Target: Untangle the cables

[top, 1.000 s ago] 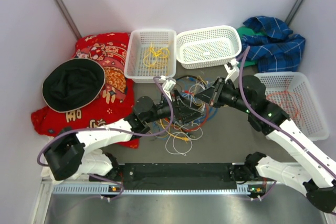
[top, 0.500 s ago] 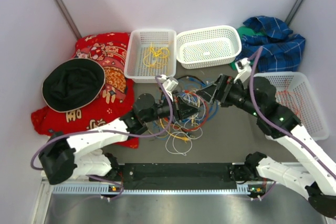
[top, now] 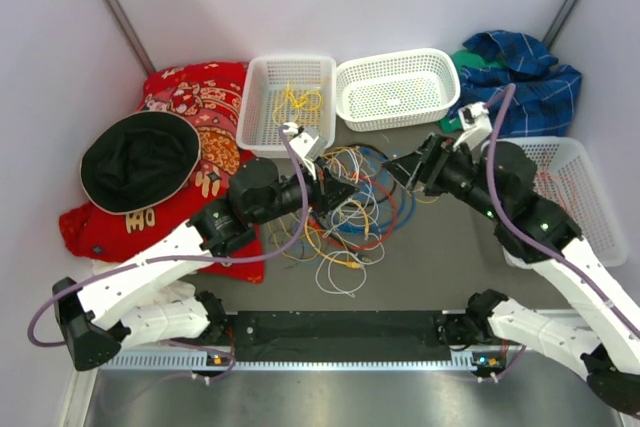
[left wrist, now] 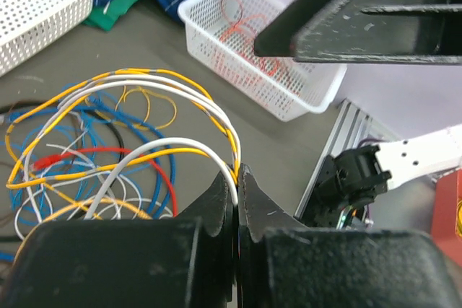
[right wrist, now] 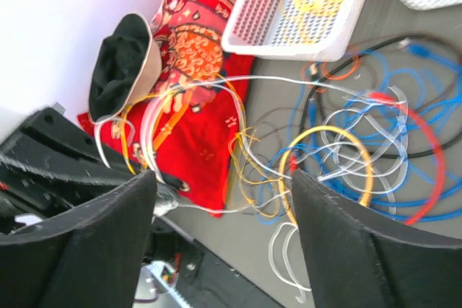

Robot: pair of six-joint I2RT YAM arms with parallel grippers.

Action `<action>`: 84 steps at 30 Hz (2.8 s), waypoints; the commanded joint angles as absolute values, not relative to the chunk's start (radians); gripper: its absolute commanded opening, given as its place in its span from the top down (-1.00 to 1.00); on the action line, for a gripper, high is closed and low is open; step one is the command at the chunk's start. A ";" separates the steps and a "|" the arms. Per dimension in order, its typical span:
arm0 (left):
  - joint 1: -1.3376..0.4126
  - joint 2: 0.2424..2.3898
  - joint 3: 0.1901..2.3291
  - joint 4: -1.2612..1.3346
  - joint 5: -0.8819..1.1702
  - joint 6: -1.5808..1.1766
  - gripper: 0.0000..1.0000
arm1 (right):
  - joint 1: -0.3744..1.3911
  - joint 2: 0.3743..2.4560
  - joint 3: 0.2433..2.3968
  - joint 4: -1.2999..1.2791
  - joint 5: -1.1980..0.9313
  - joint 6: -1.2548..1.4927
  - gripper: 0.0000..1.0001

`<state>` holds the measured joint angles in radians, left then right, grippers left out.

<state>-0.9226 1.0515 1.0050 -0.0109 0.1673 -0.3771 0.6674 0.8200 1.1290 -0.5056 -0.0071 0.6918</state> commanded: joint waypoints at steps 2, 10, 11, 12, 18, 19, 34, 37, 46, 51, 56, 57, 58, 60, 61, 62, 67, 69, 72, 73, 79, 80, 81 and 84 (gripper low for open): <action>-0.922 1.025 0.997 -0.043 0.181 -0.354 1.00 | 0.677 0.912 1.132 -0.342 -0.120 0.791 -0.40; -0.922 1.000 0.971 -0.020 0.179 -0.351 1.00 | 0.661 1.006 1.103 -0.172 -0.288 0.971 -0.35; -0.922 0.999 0.969 -0.020 0.179 -0.351 1.00 | 0.658 1.012 1.100 -0.160 -0.299 0.983 -0.34; -0.922 0.997 0.965 -0.017 0.181 -0.351 1.00 | 0.658 1.025 1.092 -0.144 -0.305 1.005 -0.29; -0.922 0.989 0.950 -0.008 0.187 -0.357 1.00 | 0.655 1.078 1.078 -0.109 -0.362 1.058 -0.09; -0.922 0.986 0.946 -0.008 0.187 -0.357 1.00 | 0.655 1.083 1.069 -0.104 -0.365 1.065 -0.04; -0.922 0.956 0.963 -0.183 0.010 -0.377 -0.51 | 0.655 1.017 1.195 -0.348 -0.204 0.827 1.00; -0.920 0.950 0.992 -0.300 -0.220 -0.391 -0.97 | 0.655 0.970 1.259 -0.473 -0.146 0.671 1.00; -0.911 0.899 0.950 -0.212 -0.397 -0.396 -0.98 | 0.655 0.891 1.290 -0.584 -0.156 0.529 1.00; -0.907 0.926 0.905 -0.048 -0.312 -0.376 -0.98 | 0.655 0.862 1.296 -0.580 -0.201 0.552 1.00; -0.904 0.971 0.862 0.136 -0.192 -0.388 -0.97 | 0.655 0.847 1.316 -0.595 -0.221 0.552 1.00; -0.902 0.985 0.861 0.170 -0.183 -0.387 -0.97 | 0.653 0.844 1.318 -0.598 -0.228 0.554 1.00; -0.900 0.992 0.861 0.220 -0.167 -0.385 -0.97 | 0.655 0.841 1.316 -0.598 -0.230 0.552 1.00; -0.899 1.021 0.868 0.267 -0.120 -0.373 -0.97 | 0.653 0.838 1.312 -0.601 -0.236 0.554 1.00; -0.899 1.032 0.874 0.303 -0.106 -0.367 -0.97 | 0.655 0.836 1.310 -0.600 -0.238 0.552 1.00; -0.899 1.045 0.885 0.320 -0.085 -0.361 -0.97 | 0.653 0.833 1.305 -0.600 -0.239 0.555 1.00; -0.897 1.132 0.936 0.390 -0.072 -0.287 -0.97 | 0.655 0.830 1.289 -0.591 -0.258 0.560 1.00; -0.894 1.164 0.960 0.413 -0.058 -0.259 -0.97 | 0.655 0.828 1.282 -0.591 -0.261 0.561 1.00; -0.893 1.193 0.985 0.439 -0.058 -0.229 -0.97 | 0.655 0.827 1.276 -0.591 -0.265 0.563 1.00; -0.890 1.200 0.989 0.446 -0.066 -0.226 -0.96 | 0.655 0.827 1.276 -0.589 -0.267 0.563 1.00; -0.864 1.247 1.003 0.517 -0.028 -0.222 -0.75 | 0.653 0.825 1.264 -0.586 -0.279 0.568 1.00; -0.861 1.253 1.011 0.525 -0.012 -0.225 -0.66 | 0.655 0.825 1.261 -0.587 -0.281 0.566 1.00; -0.854 1.270 1.014 0.532 -0.005 -0.230 -0.59 | 0.655 0.825 1.261 -0.588 -0.282 0.568 1.00; -0.845 1.298 1.031 0.554 0.067 -0.241 0.12 | 0.657 0.822 1.256 -0.588 -0.279 0.566 1.00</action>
